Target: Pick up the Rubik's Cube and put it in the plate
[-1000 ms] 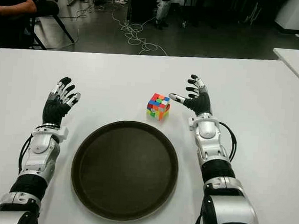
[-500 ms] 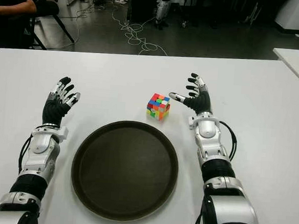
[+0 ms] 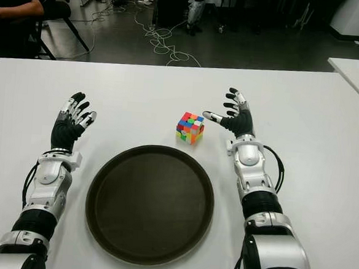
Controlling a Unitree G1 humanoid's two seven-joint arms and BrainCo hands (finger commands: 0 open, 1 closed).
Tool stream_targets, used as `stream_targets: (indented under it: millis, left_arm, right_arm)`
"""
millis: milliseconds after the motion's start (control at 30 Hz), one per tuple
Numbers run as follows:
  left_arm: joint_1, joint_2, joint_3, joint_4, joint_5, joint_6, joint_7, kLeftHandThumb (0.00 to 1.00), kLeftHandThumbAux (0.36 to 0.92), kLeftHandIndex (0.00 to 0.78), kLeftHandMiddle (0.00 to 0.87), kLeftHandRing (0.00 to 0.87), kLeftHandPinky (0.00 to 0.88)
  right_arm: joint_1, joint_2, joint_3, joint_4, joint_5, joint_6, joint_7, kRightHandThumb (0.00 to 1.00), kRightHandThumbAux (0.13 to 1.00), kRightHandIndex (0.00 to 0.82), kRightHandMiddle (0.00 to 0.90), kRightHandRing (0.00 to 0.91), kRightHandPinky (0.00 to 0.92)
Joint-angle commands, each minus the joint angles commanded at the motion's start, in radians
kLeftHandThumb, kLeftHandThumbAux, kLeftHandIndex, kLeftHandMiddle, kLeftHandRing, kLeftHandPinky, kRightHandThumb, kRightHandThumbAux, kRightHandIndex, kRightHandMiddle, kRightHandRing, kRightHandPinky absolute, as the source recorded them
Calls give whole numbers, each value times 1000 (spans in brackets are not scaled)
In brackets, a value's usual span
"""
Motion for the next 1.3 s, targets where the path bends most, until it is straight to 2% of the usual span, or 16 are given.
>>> stream_targets:
  millis: [67,333,533,700,900,1133,1300]
  left_arm:
    - [2,0,0,-1,2,-4,1,93,770,43,93,72,53]
    - [1,7,-2,5,10,-8,2,93,763,58,109,87,74]
    - [1,9,-4,7,11,-6,2,95,762,59,106,86,77]
    - [2,6,-4,3,12,3,7,90,756,66,109,87,70]
    - [4,3,-3,9,8,-7,5,90,761,63,107,83,65]
    - [9,0,-6,-2,11,-1,9,99,756,60,105,84,64]
    - [15,-1,-12,-13,17,-3,10,99,754,64,108,86,68]
  right_arm:
    - [3,1,1,-3,-3,-7,-7,3,815,90,188,211,236]
    - [18,-9,37,-79,-85,-126,-104,0,793,98,189,194,189]
    - [-1,-21,80,-133,-181,-176,-189,0,806,128,204,209,206]
    - [-49,-65,156,-57,-298,-269,-240,0,797,146,206,219,223]
    - [-139,-76,267,85,-435,-391,-345,0,802,175,214,234,251]
    - [-192,-94,397,166,-575,-436,-411,0,773,172,200,218,219]
    - [-191,-95,473,225,-651,-441,-484,0,765,167,188,203,204]
